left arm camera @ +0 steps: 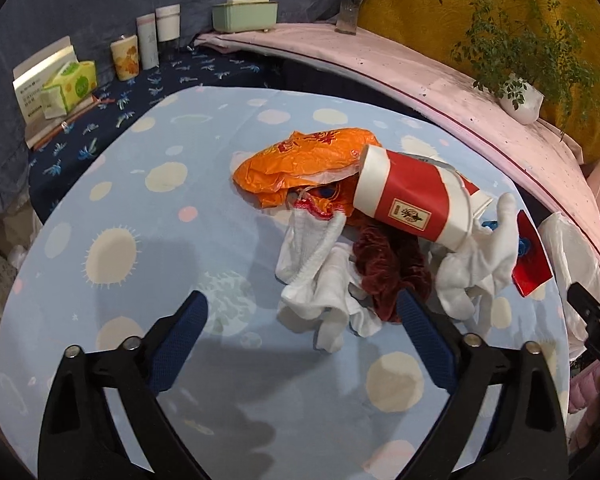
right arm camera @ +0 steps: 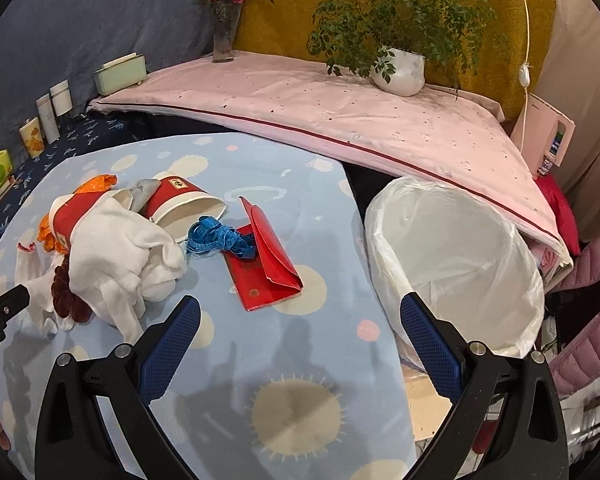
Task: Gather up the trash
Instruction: 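Grasp a white glove with the left gripper while the right gripper grasps the red envelope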
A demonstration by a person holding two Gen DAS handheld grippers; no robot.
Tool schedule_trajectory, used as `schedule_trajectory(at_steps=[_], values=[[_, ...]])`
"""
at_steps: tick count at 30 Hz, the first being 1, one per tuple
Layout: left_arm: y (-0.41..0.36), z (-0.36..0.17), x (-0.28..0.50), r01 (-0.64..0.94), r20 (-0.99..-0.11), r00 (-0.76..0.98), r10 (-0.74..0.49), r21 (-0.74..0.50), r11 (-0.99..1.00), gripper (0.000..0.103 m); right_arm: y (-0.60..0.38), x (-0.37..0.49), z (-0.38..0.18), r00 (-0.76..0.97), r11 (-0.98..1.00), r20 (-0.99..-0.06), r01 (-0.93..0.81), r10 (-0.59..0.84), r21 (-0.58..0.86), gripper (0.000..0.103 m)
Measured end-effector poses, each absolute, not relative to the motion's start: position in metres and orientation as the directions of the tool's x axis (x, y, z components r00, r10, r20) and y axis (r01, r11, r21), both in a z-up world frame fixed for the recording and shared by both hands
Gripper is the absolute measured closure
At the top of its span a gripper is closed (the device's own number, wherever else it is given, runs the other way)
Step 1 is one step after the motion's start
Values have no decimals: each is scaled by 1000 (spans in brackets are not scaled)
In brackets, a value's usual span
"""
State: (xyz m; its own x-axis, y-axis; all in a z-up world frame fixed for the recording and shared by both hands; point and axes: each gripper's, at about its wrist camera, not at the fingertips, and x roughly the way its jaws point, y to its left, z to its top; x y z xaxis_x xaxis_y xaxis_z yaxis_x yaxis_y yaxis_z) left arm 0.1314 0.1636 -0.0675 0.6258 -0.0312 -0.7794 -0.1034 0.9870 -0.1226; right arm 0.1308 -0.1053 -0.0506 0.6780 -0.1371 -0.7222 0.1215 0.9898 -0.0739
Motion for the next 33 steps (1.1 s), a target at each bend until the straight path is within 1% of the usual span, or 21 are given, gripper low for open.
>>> schedule_trajectory(at_steps=[2, 3, 4, 7, 8, 9, 10, 11, 12, 13, 14, 16, 18, 22, 28, 33], values=[[167, -73, 135, -96, -789, 613, -55, -143, 985, 24, -103, 141, -57, 673, 990, -727, 116, -138, -80, 14], [169, -75, 136, -94, -789, 610, -66, -155, 983, 32, -102, 147, -61, 664, 990, -735, 113, -139, -85, 20], [170, -76, 137, -86, -791, 607, -80, -166, 982, 45, -102, 152, -65, 656, 990, -743, 110, -136, -84, 27], [175, -81, 142, -69, -797, 594, -110, -187, 980, 63, -103, 165, -74, 634, 991, -762, 112, -130, -76, 36], [176, -82, 141, -68, -795, 595, -116, -193, 979, 67, -104, 168, -76, 631, 990, -764, 115, -133, -77, 38], [177, -82, 142, -63, -795, 594, -122, -198, 978, 77, -104, 171, -78, 628, 990, -766, 116, -133, -77, 41], [177, -81, 142, -54, -796, 591, -134, -205, 977, 83, -105, 174, -81, 621, 990, -772, 117, -134, -77, 47], [178, -81, 142, -51, -795, 590, -141, -211, 976, 84, -105, 177, -84, 614, 991, -779, 115, -128, -73, 52], [178, -80, 142, -49, -793, 592, -145, -215, 975, 87, -105, 180, -86, 607, 992, -785, 110, -121, -68, 61], [177, -78, 141, -44, -791, 595, -146, -213, 976, 92, -105, 182, -88, 601, 992, -791, 108, -117, -65, 68], [176, -76, 140, -39, -788, 598, -145, -210, 977, 92, -105, 184, -90, 596, 992, -795, 106, -115, -64, 72], [176, -71, 139, -35, -783, 604, -147, -211, 977, 94, -105, 184, -92, 588, 993, -802, 101, -103, -54, 91], [174, -64, 136, -28, -774, 616, -148, -210, 977, 94, -107, 182, -89, 594, 995, -800, 99, -84, -31, 97], [171, -45, 131, -17, -752, 644, -142, -200, 980, 94, -111, 174, -75, 620, 995, -782, 95, -71, -14, 102], [153, -8, 128, 27, -703, 693, -158, -194, 981, 95, -128, 157, -36, 682, 994, -729, 110, -63, 18, 102], [119, 26, 128, 106, -655, 724, -219, -207, 973, 95, -148, 143, 1, 728, 991, -681, 129, -74, 30, 102]])
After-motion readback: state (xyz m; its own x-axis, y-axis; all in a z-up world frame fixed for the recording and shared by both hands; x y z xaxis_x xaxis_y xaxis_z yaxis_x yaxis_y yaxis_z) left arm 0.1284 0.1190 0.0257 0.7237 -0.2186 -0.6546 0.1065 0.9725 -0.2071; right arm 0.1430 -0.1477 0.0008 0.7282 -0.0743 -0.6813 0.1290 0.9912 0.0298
